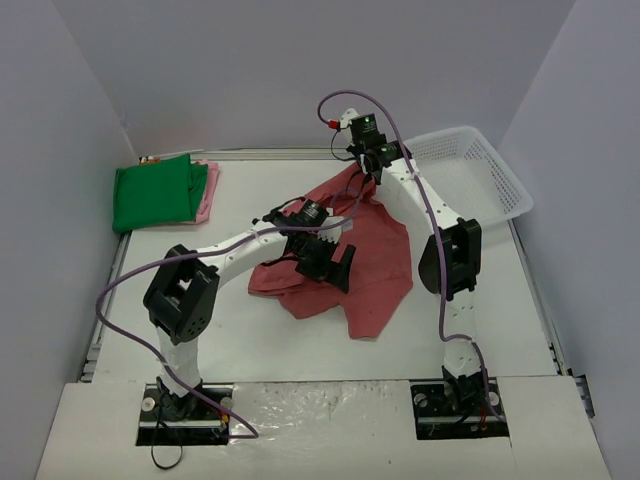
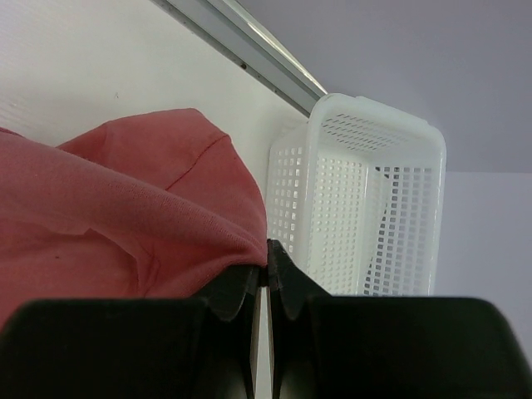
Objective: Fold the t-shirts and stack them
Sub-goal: Flatten out the tshirt
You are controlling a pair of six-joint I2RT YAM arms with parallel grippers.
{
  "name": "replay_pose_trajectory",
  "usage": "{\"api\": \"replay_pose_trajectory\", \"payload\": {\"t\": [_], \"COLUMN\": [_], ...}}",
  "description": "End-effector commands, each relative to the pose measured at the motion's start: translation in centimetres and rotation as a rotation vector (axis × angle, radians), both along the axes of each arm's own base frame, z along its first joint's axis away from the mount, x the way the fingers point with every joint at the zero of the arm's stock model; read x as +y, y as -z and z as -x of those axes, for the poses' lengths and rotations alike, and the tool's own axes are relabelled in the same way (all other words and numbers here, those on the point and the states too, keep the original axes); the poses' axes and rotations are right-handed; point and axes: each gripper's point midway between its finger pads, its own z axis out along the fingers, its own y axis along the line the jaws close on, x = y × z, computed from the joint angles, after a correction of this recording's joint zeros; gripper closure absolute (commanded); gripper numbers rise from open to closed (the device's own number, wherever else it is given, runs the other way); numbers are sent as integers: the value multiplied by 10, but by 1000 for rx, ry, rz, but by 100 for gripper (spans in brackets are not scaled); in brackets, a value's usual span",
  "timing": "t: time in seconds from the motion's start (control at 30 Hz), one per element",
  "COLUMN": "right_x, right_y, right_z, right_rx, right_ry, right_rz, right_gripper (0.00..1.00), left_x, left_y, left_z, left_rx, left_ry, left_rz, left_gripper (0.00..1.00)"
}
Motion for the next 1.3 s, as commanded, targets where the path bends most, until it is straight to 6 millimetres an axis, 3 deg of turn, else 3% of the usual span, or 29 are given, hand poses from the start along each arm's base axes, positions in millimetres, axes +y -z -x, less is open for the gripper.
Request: {"api": "replay_pose_trajectory", "payload": {"t": [0.0,0.23,0.5,0.73,1.07,1.1,1.13,1.17,1.2,1.23,1.27], "right_x": [-5,-4,-1,-3,-3,-2,-1,-1,-1,-1,-1], "right_y": [-2,4,8,6,18,18,18,19,19,19,19], "right_z": [-2,0,1,5,6,6,6,6,7,7,7], "right_rx": [-17,1,14,19,40,41,41,44,44,45,45], "right_ry": [21,10,2,-1,1,-1,-3,-3,-4,-3,-3], "right_rz": [24,26,34,40,61,60,60,61,63,65,68], "right_gripper": [100,100,100,100,100,100,100,100,100,100,100], "left_x": [1,15,8,13,1,0,1,1,2,4,4], "left_y": [-6,6,21,35,29,30,31,33,34,36,37], "left_z": [-13,-35,-44,-40,-30,-30,-30,-32,-33,-34,-33], "left_rx": [-12,-81,-75,-82,-109,-109,-108,-106,-109,-107,-101], "left_ry": [-54,-110,-98,-73,18,25,23,19,8,3,4], "left_rz": [-34,-152,-173,-217,-156,-154,-156,-162,-172,-182,-185], "left_gripper": [6,6,6,6,6,15,29,65,85,97,98]}}
